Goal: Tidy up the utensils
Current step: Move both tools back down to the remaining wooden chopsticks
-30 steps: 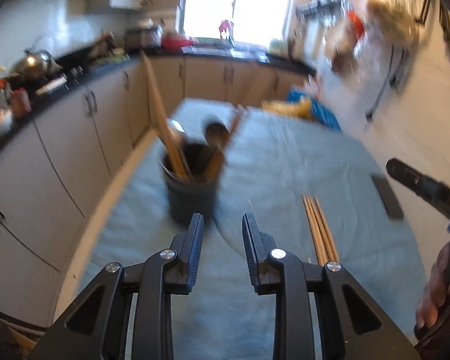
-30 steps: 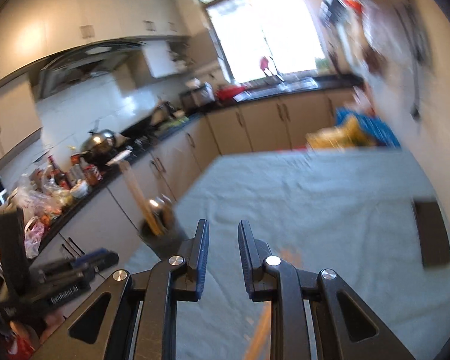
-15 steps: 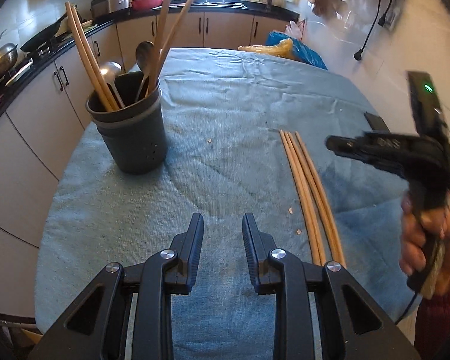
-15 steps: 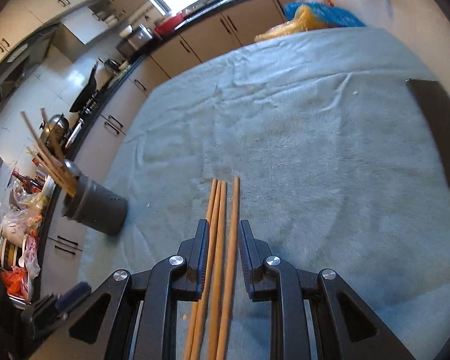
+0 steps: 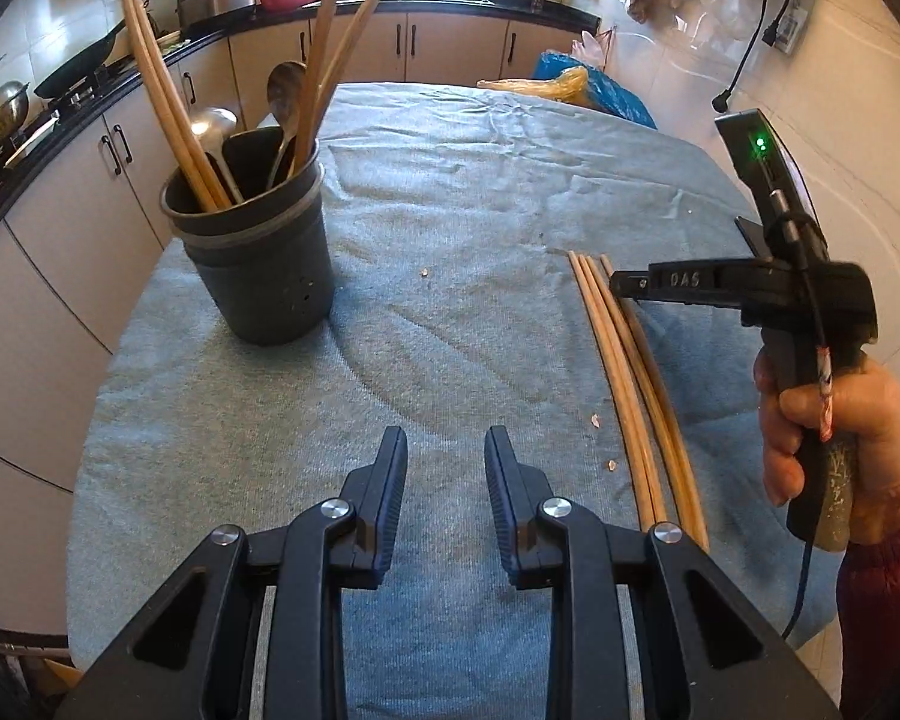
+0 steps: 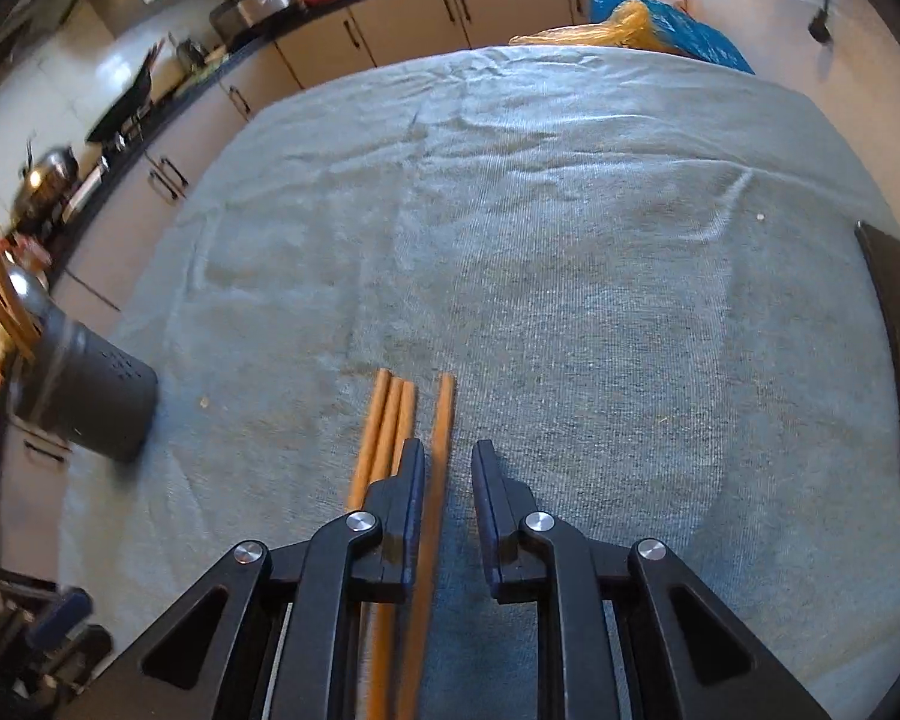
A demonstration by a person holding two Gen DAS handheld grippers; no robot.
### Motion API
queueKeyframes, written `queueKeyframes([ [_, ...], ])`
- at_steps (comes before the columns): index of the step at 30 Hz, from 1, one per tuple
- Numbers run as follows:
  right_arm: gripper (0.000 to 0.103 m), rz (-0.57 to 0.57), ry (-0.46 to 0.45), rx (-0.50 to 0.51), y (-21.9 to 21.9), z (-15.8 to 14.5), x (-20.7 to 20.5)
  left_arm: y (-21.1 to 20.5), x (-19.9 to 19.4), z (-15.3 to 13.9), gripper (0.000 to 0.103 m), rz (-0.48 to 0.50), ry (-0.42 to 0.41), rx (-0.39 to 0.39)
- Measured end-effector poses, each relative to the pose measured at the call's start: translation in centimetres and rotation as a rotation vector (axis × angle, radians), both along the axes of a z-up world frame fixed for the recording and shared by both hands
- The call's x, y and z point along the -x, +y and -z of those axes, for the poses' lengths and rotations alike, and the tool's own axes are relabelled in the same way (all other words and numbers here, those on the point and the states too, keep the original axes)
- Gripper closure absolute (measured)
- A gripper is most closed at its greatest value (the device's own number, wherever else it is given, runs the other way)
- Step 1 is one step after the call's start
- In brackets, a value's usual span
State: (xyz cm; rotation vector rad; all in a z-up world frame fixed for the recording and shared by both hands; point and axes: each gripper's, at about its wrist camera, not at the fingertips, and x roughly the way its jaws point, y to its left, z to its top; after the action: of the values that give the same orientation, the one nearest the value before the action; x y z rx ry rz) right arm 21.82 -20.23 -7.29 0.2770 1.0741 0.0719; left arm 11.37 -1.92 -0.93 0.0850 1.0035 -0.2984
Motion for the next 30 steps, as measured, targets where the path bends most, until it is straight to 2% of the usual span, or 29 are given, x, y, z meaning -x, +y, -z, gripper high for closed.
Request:
queueKeyframes([
  [5, 0.094, -0.057, -0.006, 0.091, 0.5, -0.1, 0.5, -1.4, -0.9, 0.0, 0.078, 0.021, 0.011, -0.012],
  [10, 0.095, -0.017, -0.007, 0.103, -1.7, 0.0, 1.7, -3.7, -2.8, 0.0, 0.078, 0.068, 0.045, -0.009],
  [14, 0.095, 0.031, -0.015, 0.072, -4.1, 0.1, 3.4, -6.3, -6.0, 0.8, 0.078, 0.094, 0.136, 0.022],
  [18, 0.095, 0.054, -0.039, -0.002, -5.7, 0.4, 4.7, -8.8, -8.7, 1.5, 0.078, 0.102, 0.191, 0.041],
  [23, 0.095, 0.054, -0.060, -0.044, -6.2, 0.6, 5.0, -10.7, -11.4, 2.6, 0.078, 0.045, 0.214, 0.006],
  [30, 0.095, 0.046, -0.070, -0.095, -6.8, 0.7, 5.1, -12.0, -12.7, 3.1, 0.078, 0.052, 0.224, 0.002],
])
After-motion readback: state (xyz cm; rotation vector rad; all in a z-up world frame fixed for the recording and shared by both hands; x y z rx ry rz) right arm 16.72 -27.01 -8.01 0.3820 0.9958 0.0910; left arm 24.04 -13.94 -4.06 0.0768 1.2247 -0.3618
